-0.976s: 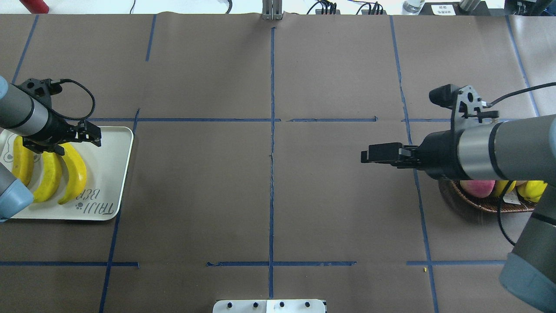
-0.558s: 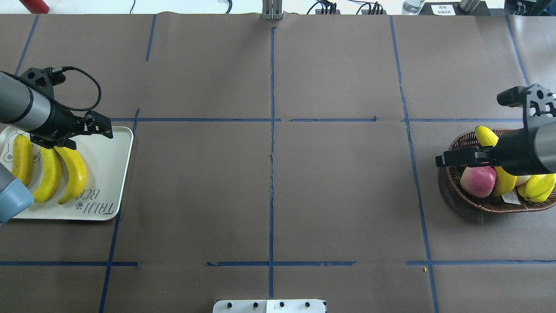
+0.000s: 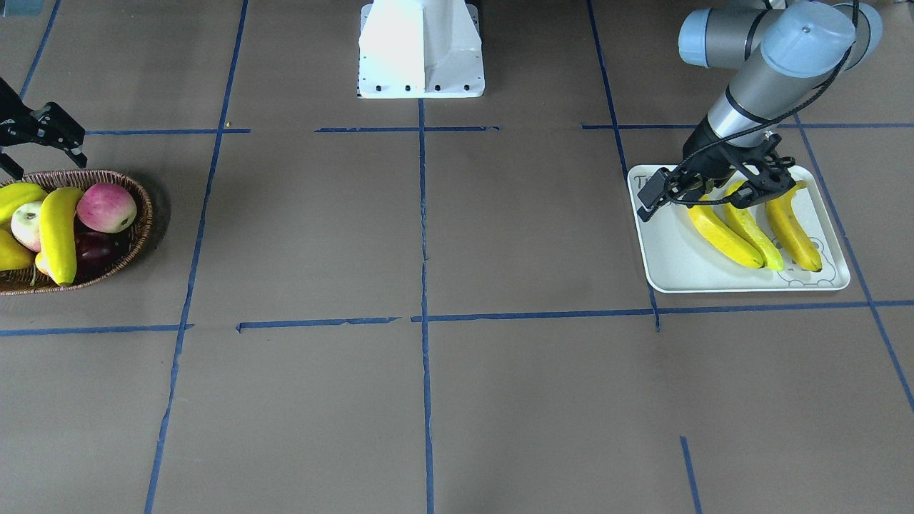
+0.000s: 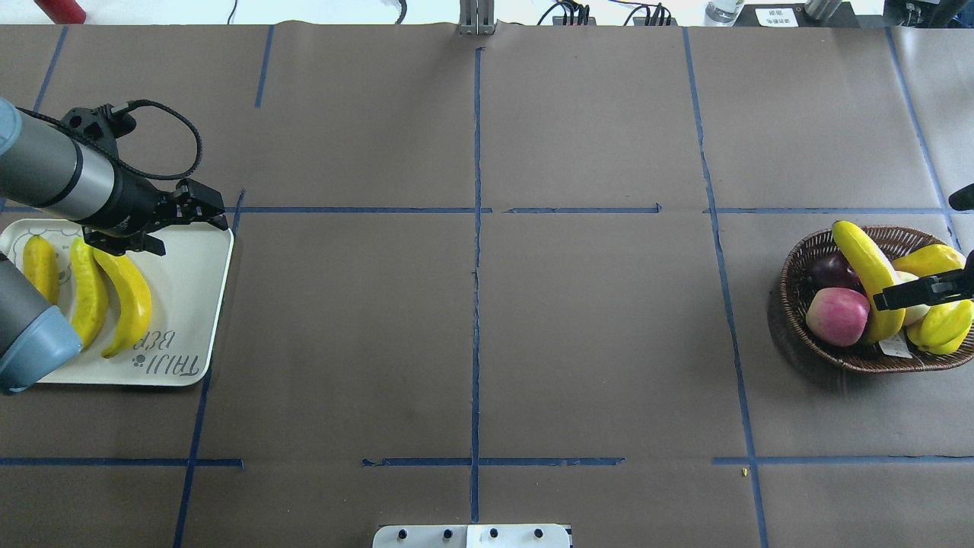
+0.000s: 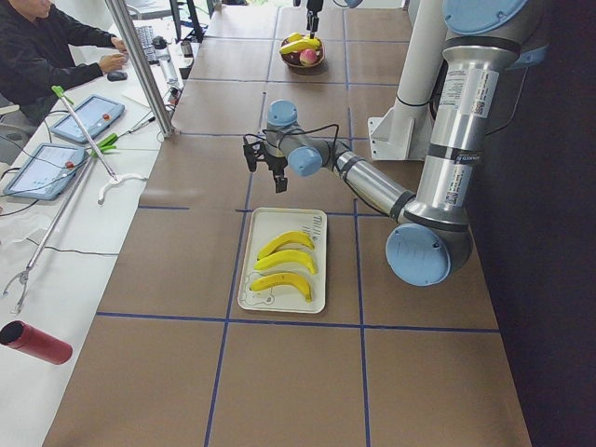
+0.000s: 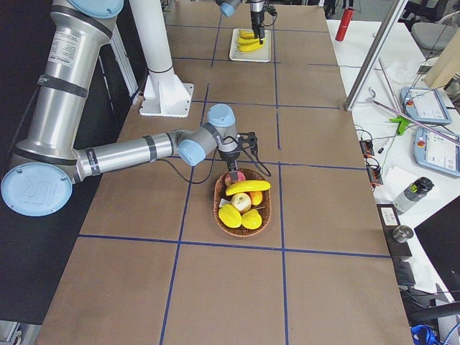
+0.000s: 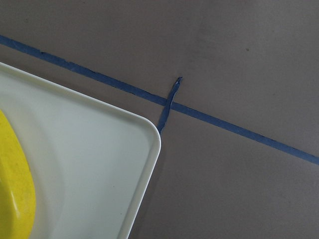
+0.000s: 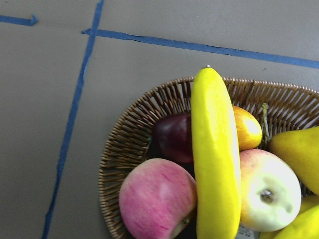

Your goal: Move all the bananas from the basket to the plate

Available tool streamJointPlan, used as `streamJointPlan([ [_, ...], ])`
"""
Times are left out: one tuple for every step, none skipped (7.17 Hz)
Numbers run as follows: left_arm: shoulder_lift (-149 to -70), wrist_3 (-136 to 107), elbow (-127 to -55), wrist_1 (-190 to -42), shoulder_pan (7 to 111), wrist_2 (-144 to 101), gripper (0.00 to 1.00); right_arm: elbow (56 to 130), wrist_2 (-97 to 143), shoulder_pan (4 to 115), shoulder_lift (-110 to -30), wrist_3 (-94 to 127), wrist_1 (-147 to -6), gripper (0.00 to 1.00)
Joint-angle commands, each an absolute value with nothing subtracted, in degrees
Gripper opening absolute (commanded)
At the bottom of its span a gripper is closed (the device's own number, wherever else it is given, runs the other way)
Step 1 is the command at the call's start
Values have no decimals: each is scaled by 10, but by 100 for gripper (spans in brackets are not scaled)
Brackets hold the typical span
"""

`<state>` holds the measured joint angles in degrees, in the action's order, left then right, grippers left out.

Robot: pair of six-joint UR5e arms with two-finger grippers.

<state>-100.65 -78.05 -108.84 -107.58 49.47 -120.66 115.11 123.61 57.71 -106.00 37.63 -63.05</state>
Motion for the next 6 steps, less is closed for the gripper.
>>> streamJointPlan([
  [-1014, -792, -1088, -1076, 488, -1206, 100, 1094, 1252, 588, -1035, 371, -629, 99],
  [-1014, -791, -1087, -1076, 488, -1206, 100, 1076, 1252, 587, -1019, 371, -629, 97],
  [-1014, -791, -1088, -1076, 488, -1206, 100, 1060, 1251, 587, -1008, 372, -629, 96],
  [-1014, -791, -1088, -1076, 488, -1206, 100, 1056, 1249, 587, -1008, 372, -629, 92],
  [-1014, -791, -1088, -1076, 488, -1206, 100, 1056, 1252, 587, -1007, 373, -629, 87],
  [-1014, -792, -1088, -1076, 488, -1206, 100, 1053, 1246, 586, -1007, 372, -629, 81],
])
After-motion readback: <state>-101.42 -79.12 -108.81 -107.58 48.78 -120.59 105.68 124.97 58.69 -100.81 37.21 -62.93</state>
